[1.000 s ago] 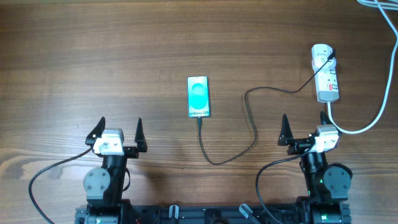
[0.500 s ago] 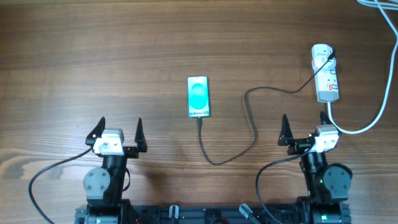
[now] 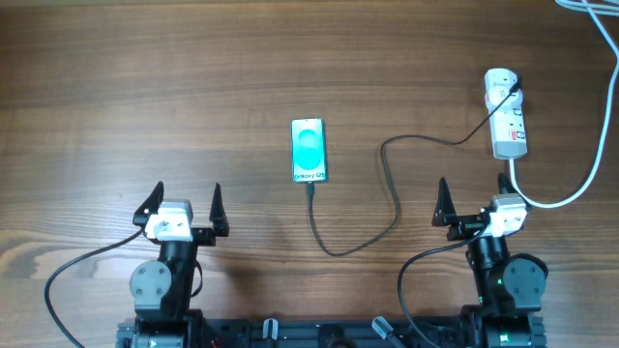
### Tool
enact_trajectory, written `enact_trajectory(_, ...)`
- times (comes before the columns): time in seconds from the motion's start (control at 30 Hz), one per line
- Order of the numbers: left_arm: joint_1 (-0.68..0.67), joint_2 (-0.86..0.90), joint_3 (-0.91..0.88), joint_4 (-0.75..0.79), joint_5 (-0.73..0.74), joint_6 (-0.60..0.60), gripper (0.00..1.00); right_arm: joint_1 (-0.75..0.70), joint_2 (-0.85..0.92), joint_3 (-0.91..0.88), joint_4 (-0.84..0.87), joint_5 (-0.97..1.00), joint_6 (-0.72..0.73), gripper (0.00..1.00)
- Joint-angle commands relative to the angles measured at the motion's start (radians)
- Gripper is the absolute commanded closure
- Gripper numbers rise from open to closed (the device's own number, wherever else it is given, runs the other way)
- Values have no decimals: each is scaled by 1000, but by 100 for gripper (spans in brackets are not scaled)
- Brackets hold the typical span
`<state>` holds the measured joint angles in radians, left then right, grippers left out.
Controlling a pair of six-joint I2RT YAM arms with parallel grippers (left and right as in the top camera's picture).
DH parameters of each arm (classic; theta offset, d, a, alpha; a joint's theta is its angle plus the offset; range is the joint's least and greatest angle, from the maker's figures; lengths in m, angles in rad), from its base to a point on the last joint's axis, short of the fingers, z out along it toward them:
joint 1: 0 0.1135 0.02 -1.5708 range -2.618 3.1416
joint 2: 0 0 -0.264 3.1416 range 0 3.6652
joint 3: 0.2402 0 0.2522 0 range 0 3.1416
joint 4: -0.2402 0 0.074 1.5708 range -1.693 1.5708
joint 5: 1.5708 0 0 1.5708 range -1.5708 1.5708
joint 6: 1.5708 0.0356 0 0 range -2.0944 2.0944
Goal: Plug charger to phone and switch on socket
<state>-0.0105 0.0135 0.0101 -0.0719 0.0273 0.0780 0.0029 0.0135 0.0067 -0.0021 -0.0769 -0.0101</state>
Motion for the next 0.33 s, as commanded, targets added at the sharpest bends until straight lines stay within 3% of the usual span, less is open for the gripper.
enact_trajectory(0.0, 8, -11, -5, -5, 5, 19, 0, -4, -10, -2, 2, 16, -14, 0)
enact_trajectory(0.3, 8, -11, -5, -5, 5, 19, 0, -4, -10, -2, 2, 16, -14, 0)
